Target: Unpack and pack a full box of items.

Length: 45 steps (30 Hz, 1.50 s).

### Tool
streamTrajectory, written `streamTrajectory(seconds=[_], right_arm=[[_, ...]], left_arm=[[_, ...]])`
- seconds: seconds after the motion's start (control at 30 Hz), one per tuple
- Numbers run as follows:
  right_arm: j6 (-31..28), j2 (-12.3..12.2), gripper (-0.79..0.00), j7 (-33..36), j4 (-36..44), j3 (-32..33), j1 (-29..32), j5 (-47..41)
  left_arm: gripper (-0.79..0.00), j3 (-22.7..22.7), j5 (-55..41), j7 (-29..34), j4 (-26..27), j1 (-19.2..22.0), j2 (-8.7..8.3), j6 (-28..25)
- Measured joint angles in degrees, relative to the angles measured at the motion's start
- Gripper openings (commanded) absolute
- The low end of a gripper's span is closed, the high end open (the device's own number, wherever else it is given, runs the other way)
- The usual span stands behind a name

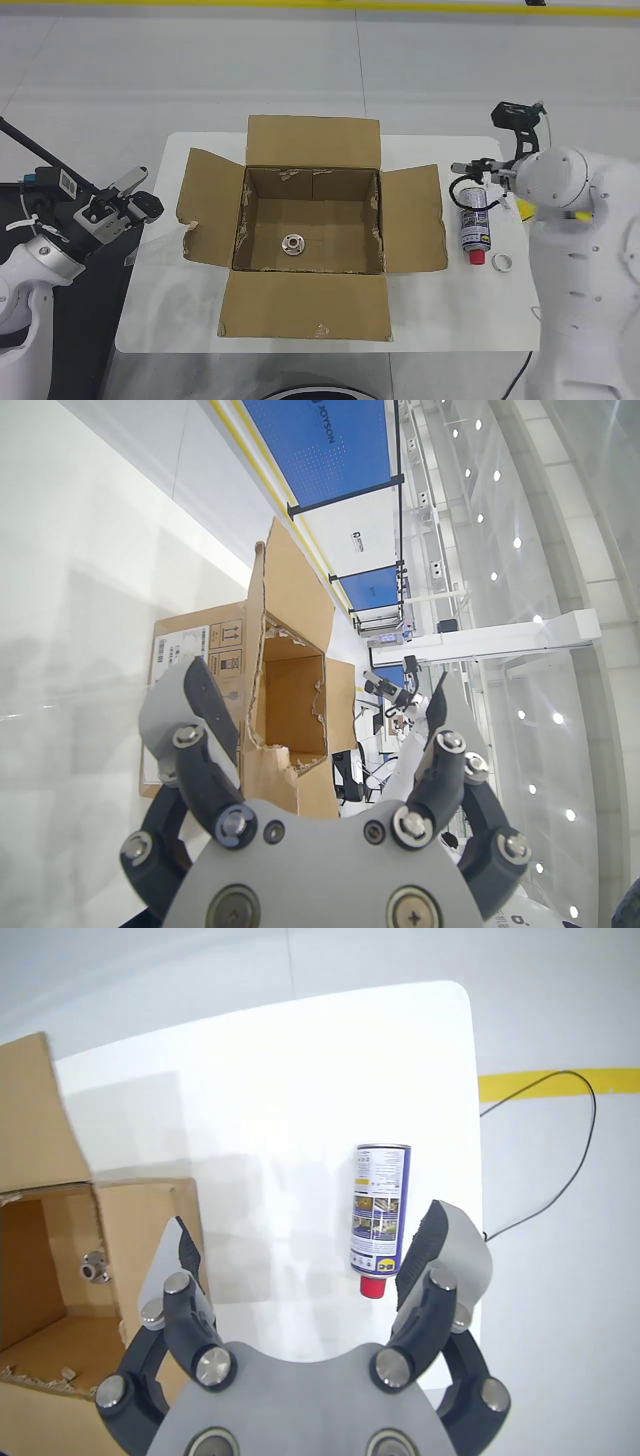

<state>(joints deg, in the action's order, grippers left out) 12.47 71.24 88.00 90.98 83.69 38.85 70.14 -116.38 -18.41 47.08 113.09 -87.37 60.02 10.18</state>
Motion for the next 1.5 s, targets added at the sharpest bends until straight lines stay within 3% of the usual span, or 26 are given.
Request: streamTrajectory(seconds=[0.33, 0.7, 0.77, 0.8, 0.9, 0.93, 0.97, 1.27, 1.5], right_arm=[[-7.8, -0.3, 0.0, -1.2, -26.6, -2.7, -8.2, -0.9], [-12.7, -0.3, 0.0, -5.4, -39.7, -4.0, -9.9, -5.4], [-13.1, -0.3, -0.062, -6.1, -41.6, -4.4, -10.4, -5.6], [-13.3, -0.3, -0.169, -6.5, -42.4, -4.5, -10.6, -5.7], [-13.8, -0.4, -0.576, -7.3, -44.6, -4.8, -11.4, -5.8], [-13.9, -0.4, -0.754, -7.5, -45.5, -4.9, -11.8, -5.8], [-14.0, -0.5, -0.785, -7.7, -46.1, -4.9, -12.1, -5.8], [-14.1, -1.1, -0.785, -10.4, -48.1, -4.5, -13.8, -6.4], [-11.3, -2.8, -0.785, -10.1, -35.3, 0.7, -10.6, -8.8]], left_arm=[[0.0, 0.0, 0.0, 0.0, 0.0, 0.0, 0.0, 0.0], [0.0, 0.0, 0.0, 0.0, 0.0, 0.0, 0.0, 0.0], [0.0, 0.0, 0.0, 0.0, 0.0, 0.0, 0.0, 0.0], [0.0, 0.0, 0.0, 0.0, 0.0, 0.0, 0.0, 0.0], [0.0, 0.0, 0.0, 0.0, 0.0, 0.0, 0.0, 0.0], [0.0, 0.0, 0.0, 0.0, 0.0, 0.0, 0.0, 0.0], [0.0, 0.0, 0.0, 0.0, 0.0, 0.0, 0.0, 0.0], [0.0, 0.0, 0.0, 0.0, 0.0, 0.0, 0.0, 0.0], [0.0, 0.0, 0.0, 0.0, 0.0, 0.0, 0.0, 0.0]])
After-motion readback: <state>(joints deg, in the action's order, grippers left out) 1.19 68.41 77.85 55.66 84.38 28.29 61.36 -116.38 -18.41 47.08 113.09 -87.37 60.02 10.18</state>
